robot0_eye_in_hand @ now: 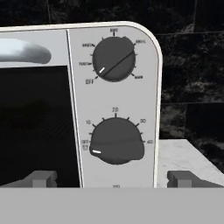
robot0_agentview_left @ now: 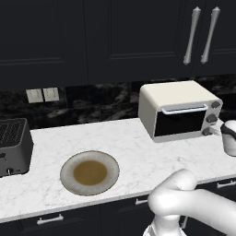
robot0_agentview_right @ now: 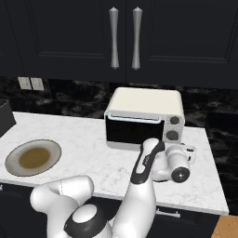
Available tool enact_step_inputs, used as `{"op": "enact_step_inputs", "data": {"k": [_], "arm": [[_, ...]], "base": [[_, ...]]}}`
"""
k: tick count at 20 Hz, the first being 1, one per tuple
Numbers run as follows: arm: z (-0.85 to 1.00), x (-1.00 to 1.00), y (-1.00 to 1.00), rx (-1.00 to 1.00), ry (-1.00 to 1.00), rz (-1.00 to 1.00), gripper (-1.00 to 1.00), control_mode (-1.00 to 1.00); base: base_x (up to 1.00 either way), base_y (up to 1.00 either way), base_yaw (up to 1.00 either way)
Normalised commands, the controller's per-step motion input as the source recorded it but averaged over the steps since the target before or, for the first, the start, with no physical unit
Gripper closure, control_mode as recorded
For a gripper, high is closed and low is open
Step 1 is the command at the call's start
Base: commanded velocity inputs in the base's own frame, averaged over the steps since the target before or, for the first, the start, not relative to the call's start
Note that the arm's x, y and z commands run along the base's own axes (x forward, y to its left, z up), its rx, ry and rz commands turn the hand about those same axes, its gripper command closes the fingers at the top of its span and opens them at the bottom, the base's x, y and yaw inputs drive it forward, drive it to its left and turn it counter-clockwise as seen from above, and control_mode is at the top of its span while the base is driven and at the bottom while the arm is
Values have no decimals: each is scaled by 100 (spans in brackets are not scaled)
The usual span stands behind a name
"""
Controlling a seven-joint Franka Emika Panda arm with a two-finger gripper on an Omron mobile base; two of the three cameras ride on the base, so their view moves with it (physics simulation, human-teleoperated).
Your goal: Pick up the kebab skewer and baguette bread, and place them inside the toaster oven. Close the toaster oven door and start by setting the timer.
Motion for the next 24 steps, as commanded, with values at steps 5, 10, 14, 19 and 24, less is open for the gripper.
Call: {"op": "enact_step_inputs", "data": {"k": [5,10,14,19,24], "arm": [[8,25,0,0,3,0,-100,-100],[0,25,0,0,3,0,-100,-100],[0,18,0,0,1,0,-100,-100],[0,18,0,0,0,0,-100,-100],[0,7,0,0,0,0,-100,-100]], "base": [[0,0,0],[0,0,0],[0,0,0],[0,0,0],[0,0,0]]}}
